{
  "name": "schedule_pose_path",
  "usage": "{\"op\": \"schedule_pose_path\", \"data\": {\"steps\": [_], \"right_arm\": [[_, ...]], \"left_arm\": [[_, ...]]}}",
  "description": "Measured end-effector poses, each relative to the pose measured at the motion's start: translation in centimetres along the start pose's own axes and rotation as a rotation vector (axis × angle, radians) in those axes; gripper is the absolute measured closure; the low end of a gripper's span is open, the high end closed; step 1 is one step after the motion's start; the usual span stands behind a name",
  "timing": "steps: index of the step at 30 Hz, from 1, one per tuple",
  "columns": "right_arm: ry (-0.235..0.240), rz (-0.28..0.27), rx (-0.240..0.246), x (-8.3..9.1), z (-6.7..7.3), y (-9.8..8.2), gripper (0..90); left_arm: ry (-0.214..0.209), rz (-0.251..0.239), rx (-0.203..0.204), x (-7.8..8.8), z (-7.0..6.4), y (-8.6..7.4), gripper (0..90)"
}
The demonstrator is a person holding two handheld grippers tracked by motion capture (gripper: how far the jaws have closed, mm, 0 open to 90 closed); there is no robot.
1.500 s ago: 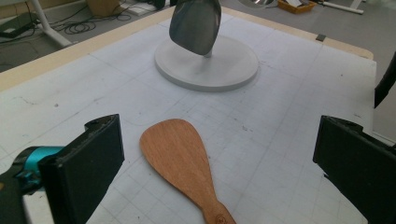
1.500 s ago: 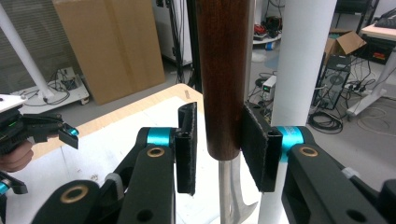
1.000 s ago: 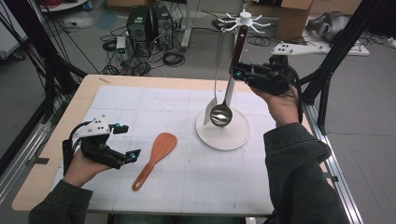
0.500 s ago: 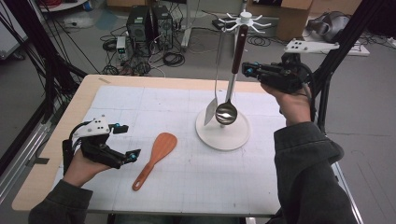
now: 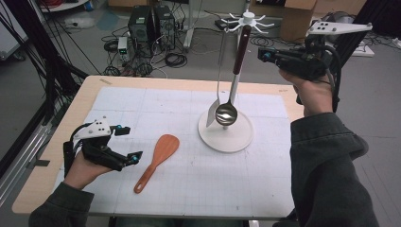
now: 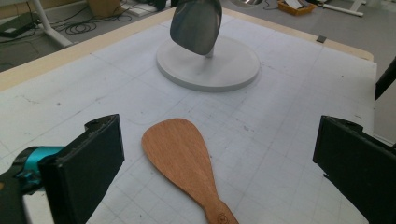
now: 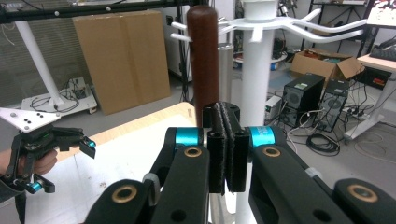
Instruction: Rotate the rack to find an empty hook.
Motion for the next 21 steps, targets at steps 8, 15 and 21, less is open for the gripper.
{"op": "schedule_pose_path", "data": {"steps": [8, 15, 21], "right_arm": [[-0.010, -0.012, -0.012, 0.3, -1.3, 0.8, 89.6], [-0.029, -0.019, 0.000, 0.6, -1.9, 2.0, 89.6], [-0.023, -0.026, 0.011, 0.5, -1.6, 2.8, 89.6]], "left_arm": [[-0.002, 0.004, 0.001, 0.0, 0.2, 0.0, 2.4], [-0.001, 0.004, 0.003, -0.1, 0.1, 0.0, 2.4], [-0.001, 0.006, 0.002, 0.0, 0.1, 0.0, 2.4]]}}
Point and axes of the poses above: each handheld gripper's, and its own axes: x roughly backward along the jaws, y roughly out of its top, z roughly to its left, the point moved 6 cm from there along -x, roughly forward along the jaws, and after that the axes turned 15 degrees about -y, right-handed, at the moved point
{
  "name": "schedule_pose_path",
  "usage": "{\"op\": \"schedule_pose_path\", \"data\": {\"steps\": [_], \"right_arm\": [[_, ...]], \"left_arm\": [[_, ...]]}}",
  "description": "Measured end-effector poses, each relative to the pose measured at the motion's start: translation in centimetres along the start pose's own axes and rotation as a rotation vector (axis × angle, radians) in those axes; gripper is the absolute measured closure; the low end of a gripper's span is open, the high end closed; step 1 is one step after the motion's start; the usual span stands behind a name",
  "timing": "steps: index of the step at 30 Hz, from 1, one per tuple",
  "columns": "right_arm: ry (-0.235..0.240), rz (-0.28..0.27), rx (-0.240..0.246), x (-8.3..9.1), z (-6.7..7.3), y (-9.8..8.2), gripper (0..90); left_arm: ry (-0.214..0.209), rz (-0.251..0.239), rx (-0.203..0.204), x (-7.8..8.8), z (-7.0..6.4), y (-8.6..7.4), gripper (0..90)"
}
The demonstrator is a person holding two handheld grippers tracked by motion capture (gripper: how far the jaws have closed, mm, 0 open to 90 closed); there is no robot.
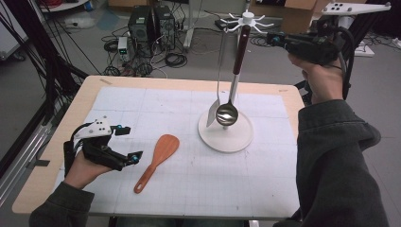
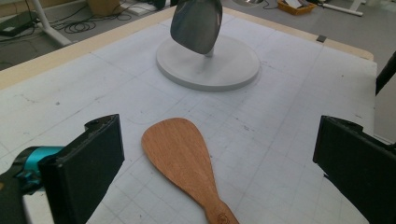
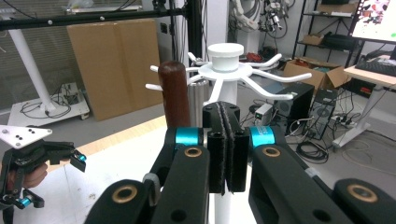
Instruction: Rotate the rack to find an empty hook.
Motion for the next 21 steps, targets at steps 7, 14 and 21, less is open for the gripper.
{"op": "schedule_pose_path", "data": {"steps": [7, 14, 21], "right_arm": [[0.001, -0.005, 0.022, -0.2, 0.7, 0.2, 89.6], [0.005, -0.003, 0.034, -0.5, 1.6, 0.4, 89.6], [0.002, -0.005, 0.059, -0.7, 2.7, 0.7, 89.7]], "left_arm": [[-0.001, -0.003, 0.002, -0.1, 0.0, 0.0, 2.4], [0.003, -0.006, -0.002, 0.0, -0.1, 0.1, 2.4], [0.003, -0.002, -0.003, 0.0, -0.1, 0.0, 2.4]]}}
Point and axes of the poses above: each handheld gripper's, and its own axes: x roughly backward along the jaws, y roughly out of its top, z roughly to its left, the point moved 6 cm from there along -x, roughly forward along the jaws, and after that the axes turned 15 degrees about -y, right-handed, at the moved point
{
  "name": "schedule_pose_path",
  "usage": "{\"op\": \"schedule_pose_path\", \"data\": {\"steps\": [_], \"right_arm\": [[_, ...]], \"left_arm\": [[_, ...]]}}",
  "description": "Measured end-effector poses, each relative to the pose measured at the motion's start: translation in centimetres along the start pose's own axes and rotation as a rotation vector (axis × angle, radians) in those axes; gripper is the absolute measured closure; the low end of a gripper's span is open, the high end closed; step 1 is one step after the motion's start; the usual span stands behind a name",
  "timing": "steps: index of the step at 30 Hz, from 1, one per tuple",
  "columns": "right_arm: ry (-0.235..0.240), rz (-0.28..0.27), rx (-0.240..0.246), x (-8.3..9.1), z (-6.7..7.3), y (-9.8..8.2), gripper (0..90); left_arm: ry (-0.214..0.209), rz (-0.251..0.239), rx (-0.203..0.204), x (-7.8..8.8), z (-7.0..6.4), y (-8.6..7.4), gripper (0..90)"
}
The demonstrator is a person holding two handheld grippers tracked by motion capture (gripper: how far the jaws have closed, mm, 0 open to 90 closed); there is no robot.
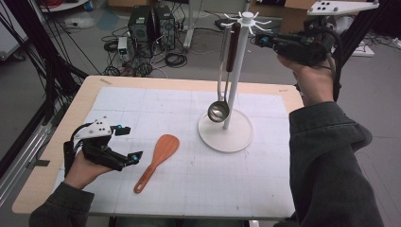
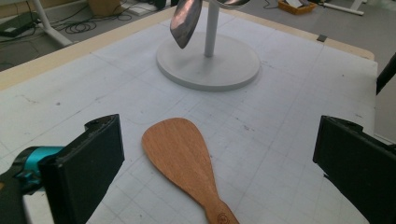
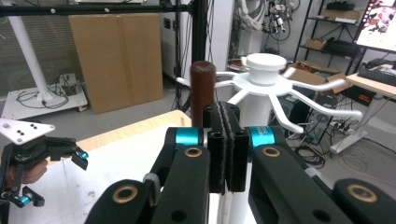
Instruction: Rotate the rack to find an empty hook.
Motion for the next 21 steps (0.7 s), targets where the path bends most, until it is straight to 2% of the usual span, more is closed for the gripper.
{"op": "schedule_pose_path", "data": {"steps": [9, 21], "right_arm": [[-0.013, 0.000, 0.053, -0.7, 1.2, 0.5, 89.8], [-0.012, 0.009, 0.074, -1.1, 2.1, 0.5, 89.8]], "left_arm": [[-0.011, -0.005, 0.001, 0.1, -0.1, 0.1, 2.4], [-0.012, -0.002, 0.001, 0.1, -0.1, 0.1, 2.4]]}}
Point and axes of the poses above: each handheld gripper's, and its own axes: x roughly backward along the jaws, y roughly out of its top, z roughly to its left, the point moved 6 cm from there along -x, roughly forward along the jaws, and after that the axes turned 15 degrees about -y, right-handed, at the moved point
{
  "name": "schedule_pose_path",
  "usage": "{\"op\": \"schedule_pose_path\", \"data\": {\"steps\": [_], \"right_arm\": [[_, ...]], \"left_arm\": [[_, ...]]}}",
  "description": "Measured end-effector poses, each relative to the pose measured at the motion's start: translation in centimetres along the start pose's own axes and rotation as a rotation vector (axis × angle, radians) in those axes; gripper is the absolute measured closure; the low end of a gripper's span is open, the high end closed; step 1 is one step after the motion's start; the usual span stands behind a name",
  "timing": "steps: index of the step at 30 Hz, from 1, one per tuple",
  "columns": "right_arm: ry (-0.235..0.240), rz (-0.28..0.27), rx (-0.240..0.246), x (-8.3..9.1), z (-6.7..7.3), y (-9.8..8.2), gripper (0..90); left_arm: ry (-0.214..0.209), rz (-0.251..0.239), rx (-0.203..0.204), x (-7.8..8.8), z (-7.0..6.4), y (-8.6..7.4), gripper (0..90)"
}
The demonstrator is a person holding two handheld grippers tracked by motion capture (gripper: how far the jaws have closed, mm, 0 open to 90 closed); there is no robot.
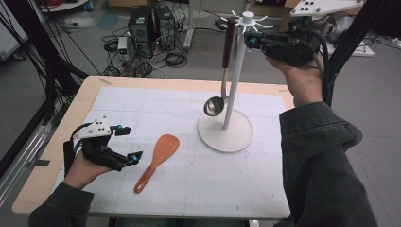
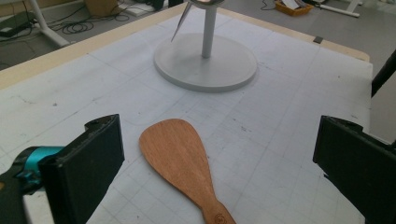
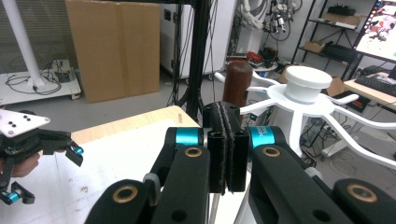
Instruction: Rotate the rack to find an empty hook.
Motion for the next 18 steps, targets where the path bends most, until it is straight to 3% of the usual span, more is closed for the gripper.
{"op": "schedule_pose_path", "data": {"steps": [8, 18], "right_arm": [[0.011, 0.011, 0.002, 0.2, 0.2, -0.8, 89.8], [-0.024, 0.009, -0.038, 1.5, -1.6, -1.5, 89.7]], "left_arm": [[0.001, -0.004, 0.000, 0.0, -0.1, 0.0, 2.5], [0.002, -0.001, -0.002, -0.1, -0.1, 0.0, 2.5]]}}
Point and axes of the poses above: each handheld gripper's, and its own axes: x roughly backward along the jaws, y roughly out of its top, z roughly to its left, the point moved 6 cm from there along -x, roughly forward along the jaws, and after that the axes turned 15 degrees about -y, right-handed, at the moved point
